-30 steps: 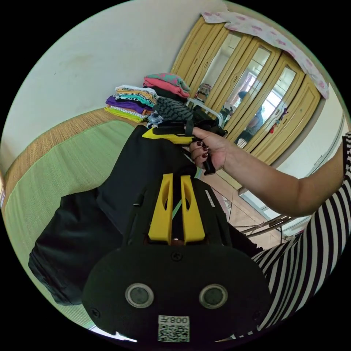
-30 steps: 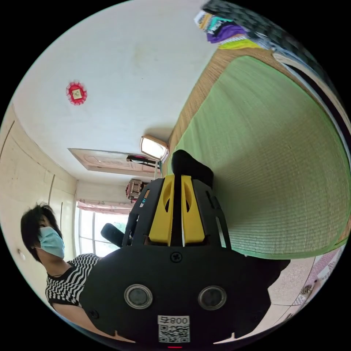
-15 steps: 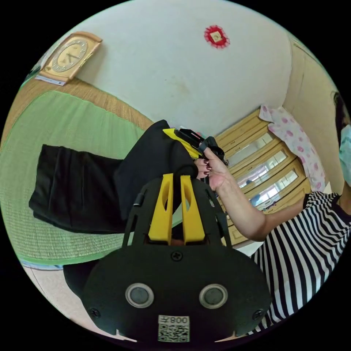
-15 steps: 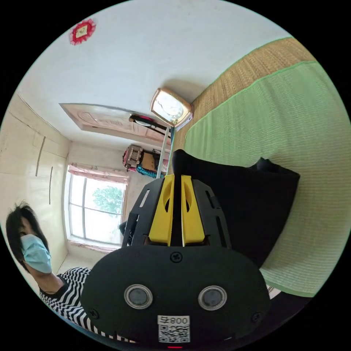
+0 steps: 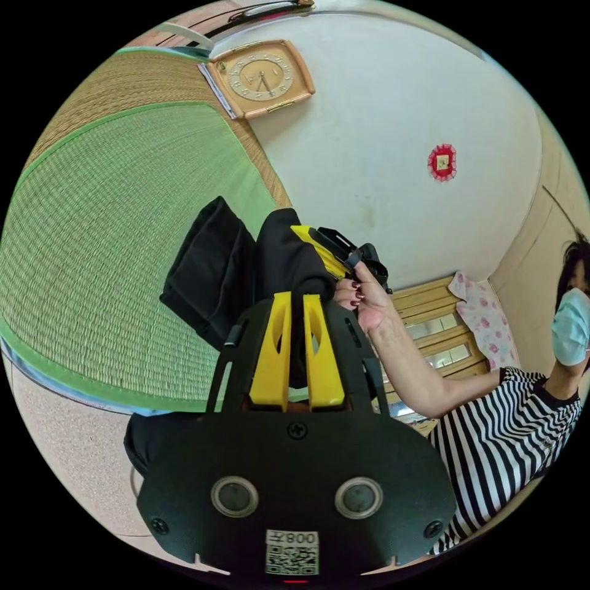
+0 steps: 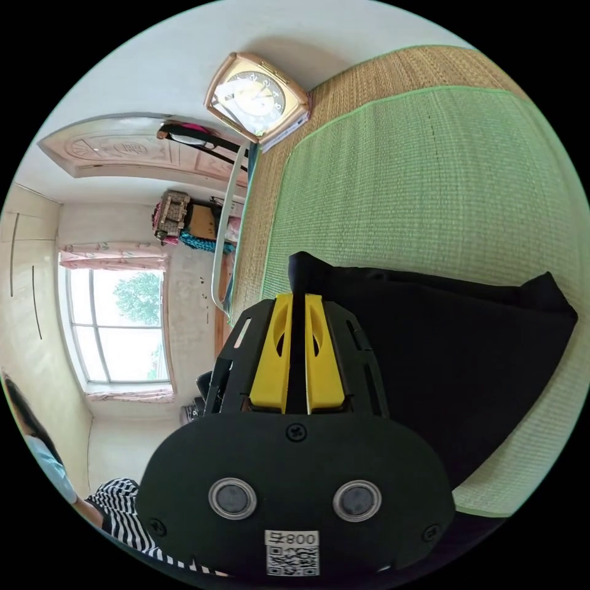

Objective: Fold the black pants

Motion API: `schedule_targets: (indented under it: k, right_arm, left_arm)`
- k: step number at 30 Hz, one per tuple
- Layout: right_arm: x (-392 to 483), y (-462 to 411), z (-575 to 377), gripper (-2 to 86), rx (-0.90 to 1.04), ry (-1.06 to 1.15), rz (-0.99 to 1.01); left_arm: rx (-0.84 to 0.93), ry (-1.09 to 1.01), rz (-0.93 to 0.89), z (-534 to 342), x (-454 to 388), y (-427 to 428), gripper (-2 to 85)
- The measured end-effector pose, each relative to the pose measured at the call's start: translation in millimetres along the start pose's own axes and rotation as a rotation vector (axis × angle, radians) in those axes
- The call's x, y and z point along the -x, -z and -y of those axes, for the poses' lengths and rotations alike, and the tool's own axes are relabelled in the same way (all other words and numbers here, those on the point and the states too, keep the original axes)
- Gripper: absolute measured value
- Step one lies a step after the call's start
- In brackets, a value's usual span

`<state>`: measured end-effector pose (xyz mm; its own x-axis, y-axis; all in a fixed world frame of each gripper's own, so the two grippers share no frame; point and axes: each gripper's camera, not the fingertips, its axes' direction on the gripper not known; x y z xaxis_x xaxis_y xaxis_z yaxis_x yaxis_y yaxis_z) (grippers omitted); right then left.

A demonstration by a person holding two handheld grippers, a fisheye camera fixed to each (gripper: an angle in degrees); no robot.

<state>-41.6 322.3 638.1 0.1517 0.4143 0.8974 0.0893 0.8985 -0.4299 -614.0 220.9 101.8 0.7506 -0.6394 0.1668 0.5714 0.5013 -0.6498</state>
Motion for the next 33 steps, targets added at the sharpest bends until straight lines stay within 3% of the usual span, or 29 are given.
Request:
schedule_targets:
  k: [10,19,22,26,33]
  right_arm:
    - [-14,-69,30,0.4,0.055,0.108,0.043]
    - [-22,-130,57,0.0,0.125,0.225,-0.102]
    - [-28,-160,72,0.0,0.197,0.236,-0.174]
    - [-41,-186,81,0.0,0.248,0.232,-0.182]
    - [-41,-160,61,0.0,0.194,0.362,-0.137]
  left_arm:
    - [-0.015,0.150,0.018,18,48,51,2.9]
    - [-0.081,-0.029,0.164,29,3,92,0.5]
    - [-0.025,-0.135,0.214,43,-15,85,0.2]
    - [0.131,-0.126,0.437,53,-8,60,0.1]
    - [0.103,-0.131,0.411,44,-24,68,0.0]
